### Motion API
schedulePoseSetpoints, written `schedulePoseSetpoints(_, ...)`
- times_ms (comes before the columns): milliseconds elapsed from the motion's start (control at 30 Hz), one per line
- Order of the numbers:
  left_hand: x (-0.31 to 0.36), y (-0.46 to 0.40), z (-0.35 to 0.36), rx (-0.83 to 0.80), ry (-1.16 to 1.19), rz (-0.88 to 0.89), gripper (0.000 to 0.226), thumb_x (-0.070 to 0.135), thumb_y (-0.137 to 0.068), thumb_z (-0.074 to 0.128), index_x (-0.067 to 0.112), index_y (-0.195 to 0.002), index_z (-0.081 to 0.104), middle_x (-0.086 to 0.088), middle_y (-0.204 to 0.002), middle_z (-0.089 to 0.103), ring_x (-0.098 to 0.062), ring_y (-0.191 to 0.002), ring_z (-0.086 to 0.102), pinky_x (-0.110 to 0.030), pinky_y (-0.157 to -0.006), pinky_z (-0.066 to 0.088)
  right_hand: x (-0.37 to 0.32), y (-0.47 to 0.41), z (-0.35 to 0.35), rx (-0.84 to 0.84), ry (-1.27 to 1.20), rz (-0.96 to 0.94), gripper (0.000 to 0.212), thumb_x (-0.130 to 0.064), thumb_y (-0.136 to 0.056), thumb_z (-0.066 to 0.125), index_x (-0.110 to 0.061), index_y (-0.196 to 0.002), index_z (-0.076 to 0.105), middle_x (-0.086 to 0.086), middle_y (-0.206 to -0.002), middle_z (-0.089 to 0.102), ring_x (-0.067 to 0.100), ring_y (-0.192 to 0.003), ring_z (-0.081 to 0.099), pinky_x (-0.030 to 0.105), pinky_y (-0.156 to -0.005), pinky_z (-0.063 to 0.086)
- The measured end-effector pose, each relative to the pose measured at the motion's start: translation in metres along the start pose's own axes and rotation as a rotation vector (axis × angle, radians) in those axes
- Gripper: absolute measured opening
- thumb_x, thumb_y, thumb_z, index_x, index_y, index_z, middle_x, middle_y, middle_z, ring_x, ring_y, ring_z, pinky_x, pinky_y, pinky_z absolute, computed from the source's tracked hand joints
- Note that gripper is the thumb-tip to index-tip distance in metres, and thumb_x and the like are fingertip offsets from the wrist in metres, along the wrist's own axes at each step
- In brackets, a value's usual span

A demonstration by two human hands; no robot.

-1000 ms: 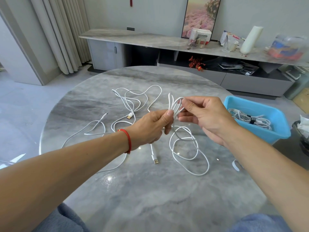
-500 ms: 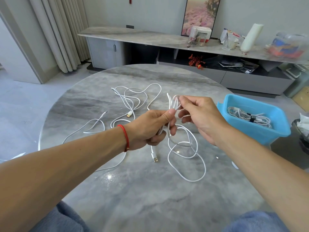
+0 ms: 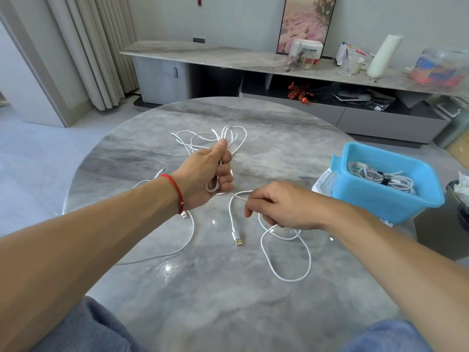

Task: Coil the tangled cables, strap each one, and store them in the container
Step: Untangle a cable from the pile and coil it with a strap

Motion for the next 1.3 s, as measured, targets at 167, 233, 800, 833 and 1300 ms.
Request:
schedulePoseSetpoints(167, -0.003, -0.002, 0.001, 0.015, -0.232, -0.026, 0.044, 0.050, -0.105, 0.038, 0.019, -0.074, 0.037, 0.006, -0.056, 0.024, -0.011, -0.044, 0.021, -0.021, -0.037, 0.024, -0.029, 0.003, -0.005, 0.127, 0.196, -0.135, 0.032, -0.041, -0.101, 0.058, -0.035, -0.069, 0.059, -0.024, -0.061, 0.057, 0.002, -0.063, 0.052, 0.030, -0.059, 0.037)
schedulePoseSetpoints(233, -0.007, 0.000, 0.005, -0.028, -0.324, -0.040, 0.044, 0.048, -0.105, 0.038, 0.019, -0.073, 0.038, 0.005, -0.057, 0.024, -0.012, -0.045, 0.021, -0.022, -0.040, 0.028, -0.038, 0.006, -0.009, 0.192, 0.217, -0.203, 0.033, -0.037, -0.101, 0.059, -0.029, -0.069, 0.058, -0.011, -0.064, 0.058, 0.010, -0.067, 0.052, 0.038, -0.065, 0.044)
schedulePoseSetpoints(800, -0.025, 0.019, 0.026, -0.277, -0.547, -0.106, 0.049, 0.043, -0.107, 0.033, 0.028, -0.068, 0.059, 0.004, -0.061, 0.042, -0.009, -0.043, 0.024, -0.015, -0.039, 0.019, -0.036, 0.012, -0.035, 0.455, 0.225, -0.086, 0.041, -0.063, -0.078, 0.076, -0.023, -0.076, 0.065, -0.012, -0.071, 0.063, 0.005, -0.073, 0.056, 0.033, -0.065, 0.043)
schedulePoseSetpoints(833, -0.023, 0.019, 0.024, -0.265, -0.586, -0.092, 0.046, 0.048, -0.106, 0.035, 0.025, -0.076, 0.061, 0.002, -0.062, 0.045, -0.009, -0.043, 0.023, -0.015, -0.040, 0.019, -0.032, 0.013, -0.038, 0.444, 0.192, -0.100, 0.037, -0.059, -0.080, 0.077, -0.024, -0.078, 0.066, -0.015, -0.070, 0.061, 0.001, -0.072, 0.054, 0.032, -0.066, 0.044)
schedulePoseSetpoints(1300, -0.011, 0.015, 0.026, -0.280, -0.650, 0.096, 0.039, 0.043, -0.105, 0.042, 0.013, -0.082, 0.053, 0.002, -0.062, 0.028, -0.013, -0.048, 0.028, -0.022, -0.044, 0.023, 0.018, 0.025, -0.073, 0.780, -0.262, -0.013, 0.017, -0.037, -0.086, 0.083, -0.024, -0.078, 0.077, -0.006, -0.057, 0.068, 0.007, -0.043, 0.061, 0.018, -0.047, 0.047)
Point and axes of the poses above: each hand's wrist, its own y-axis away from the middle knuckle, its own z-axis out of the palm, x = y × z, the point moved 6 cm from there along -y, towards the middle knuckle
